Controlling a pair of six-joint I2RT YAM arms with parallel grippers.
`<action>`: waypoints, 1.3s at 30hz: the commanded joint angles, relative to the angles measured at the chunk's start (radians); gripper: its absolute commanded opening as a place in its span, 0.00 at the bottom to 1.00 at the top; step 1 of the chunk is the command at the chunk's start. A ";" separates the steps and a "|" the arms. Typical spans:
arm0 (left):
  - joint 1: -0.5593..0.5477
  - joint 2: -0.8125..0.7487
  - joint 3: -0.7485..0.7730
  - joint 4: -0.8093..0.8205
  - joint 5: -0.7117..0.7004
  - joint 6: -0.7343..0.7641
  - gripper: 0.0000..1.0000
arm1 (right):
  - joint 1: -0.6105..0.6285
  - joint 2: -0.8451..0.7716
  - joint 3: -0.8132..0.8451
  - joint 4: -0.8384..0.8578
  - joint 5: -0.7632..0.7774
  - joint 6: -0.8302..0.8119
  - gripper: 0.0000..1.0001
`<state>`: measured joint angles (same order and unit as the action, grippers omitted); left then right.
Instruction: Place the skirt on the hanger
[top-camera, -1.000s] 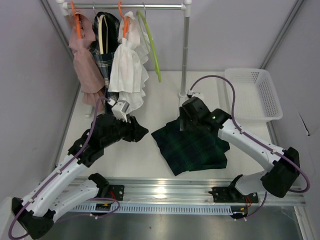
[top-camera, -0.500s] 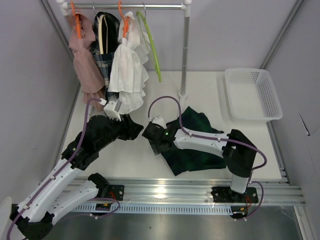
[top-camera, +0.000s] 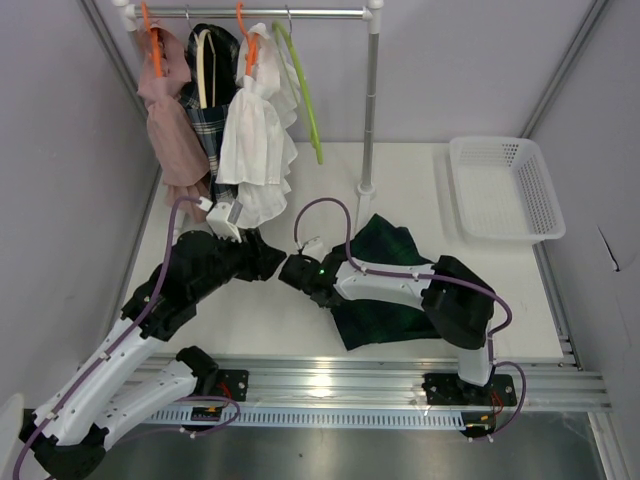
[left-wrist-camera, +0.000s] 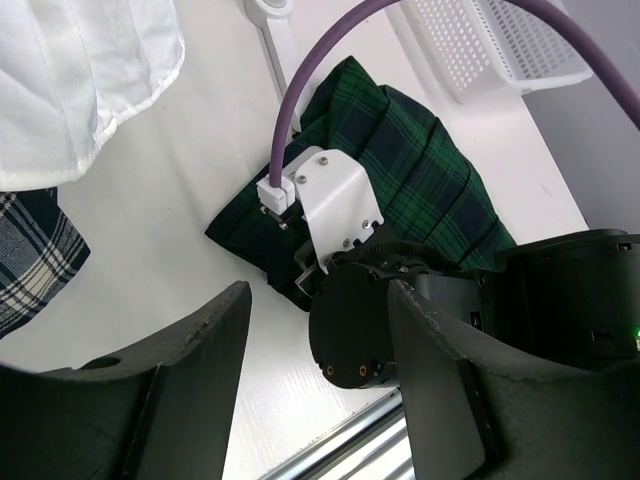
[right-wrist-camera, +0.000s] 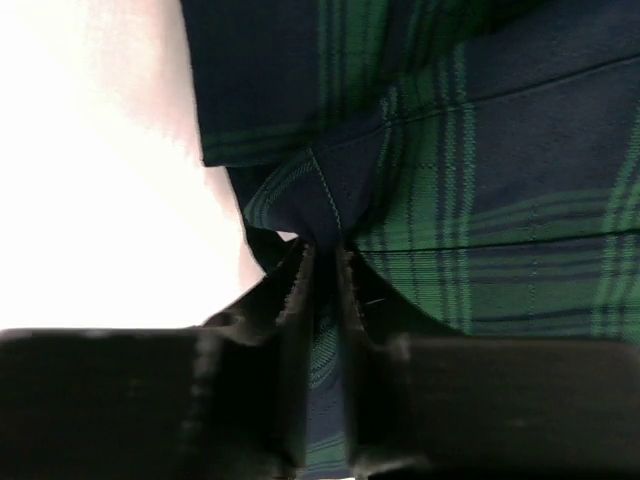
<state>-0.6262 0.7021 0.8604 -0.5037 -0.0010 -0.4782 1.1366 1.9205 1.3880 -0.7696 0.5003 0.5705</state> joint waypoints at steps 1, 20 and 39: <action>-0.004 -0.004 -0.001 0.025 -0.007 -0.023 0.62 | 0.000 -0.067 0.029 -0.056 0.070 0.026 0.03; -0.012 0.123 -0.202 0.367 0.288 -0.164 0.62 | -0.170 -0.672 0.010 -0.083 -0.020 0.042 0.00; -0.072 0.557 -0.170 0.576 0.213 -0.089 0.52 | -0.304 -0.966 -0.027 -0.221 -0.026 0.072 0.00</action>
<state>-0.6857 1.2282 0.6346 0.0006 0.2295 -0.6197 0.8669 0.9955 1.3327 -0.9768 0.4625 0.6441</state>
